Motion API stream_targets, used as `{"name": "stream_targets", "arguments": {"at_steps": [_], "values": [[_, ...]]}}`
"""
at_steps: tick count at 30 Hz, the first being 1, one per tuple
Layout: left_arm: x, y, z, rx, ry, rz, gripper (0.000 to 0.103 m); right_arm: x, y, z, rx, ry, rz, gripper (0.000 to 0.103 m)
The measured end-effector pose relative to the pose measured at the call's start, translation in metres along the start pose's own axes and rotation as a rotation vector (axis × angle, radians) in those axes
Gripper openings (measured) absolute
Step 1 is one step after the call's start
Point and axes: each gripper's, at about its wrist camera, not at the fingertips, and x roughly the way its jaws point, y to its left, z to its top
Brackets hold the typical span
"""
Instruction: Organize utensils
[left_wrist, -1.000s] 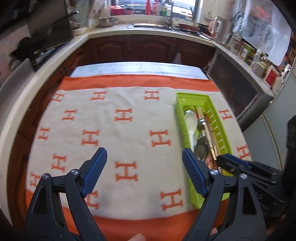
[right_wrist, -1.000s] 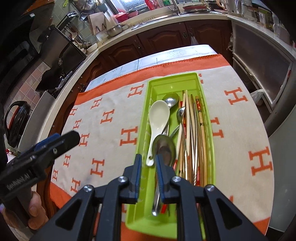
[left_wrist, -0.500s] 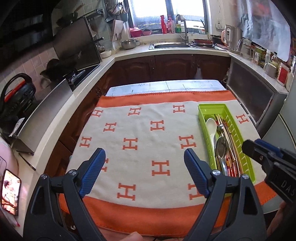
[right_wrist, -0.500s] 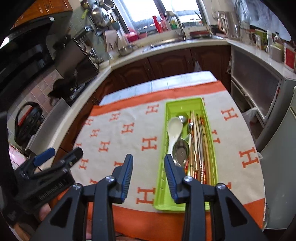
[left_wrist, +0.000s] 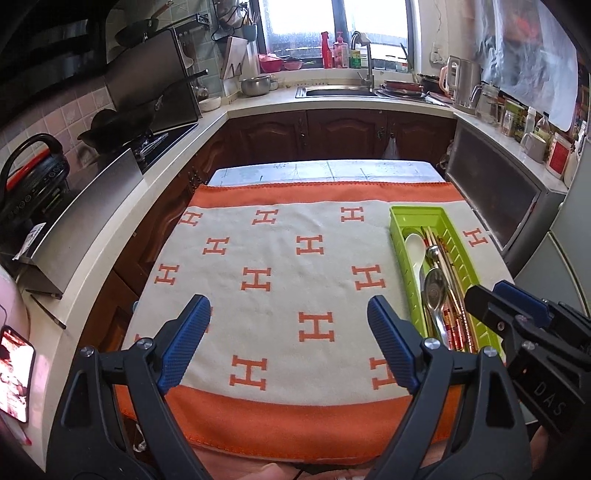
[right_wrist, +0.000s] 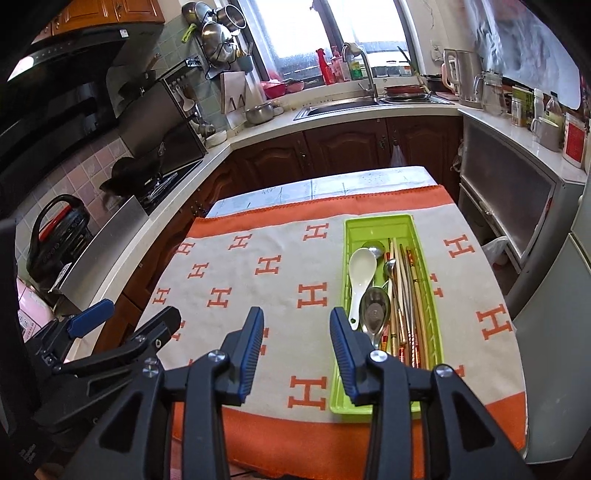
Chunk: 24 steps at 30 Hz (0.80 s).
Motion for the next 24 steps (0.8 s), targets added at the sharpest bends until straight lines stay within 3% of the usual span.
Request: {"name": "stream_targets", "arguments": {"at_steps": [24], "values": [[-0.003, -0.002, -0.008, -0.042, 0.000, -0.038, 0.085, 0.001, -0.001, -0.013, 0.010, 0.025, 0.006, 0.038]]}}
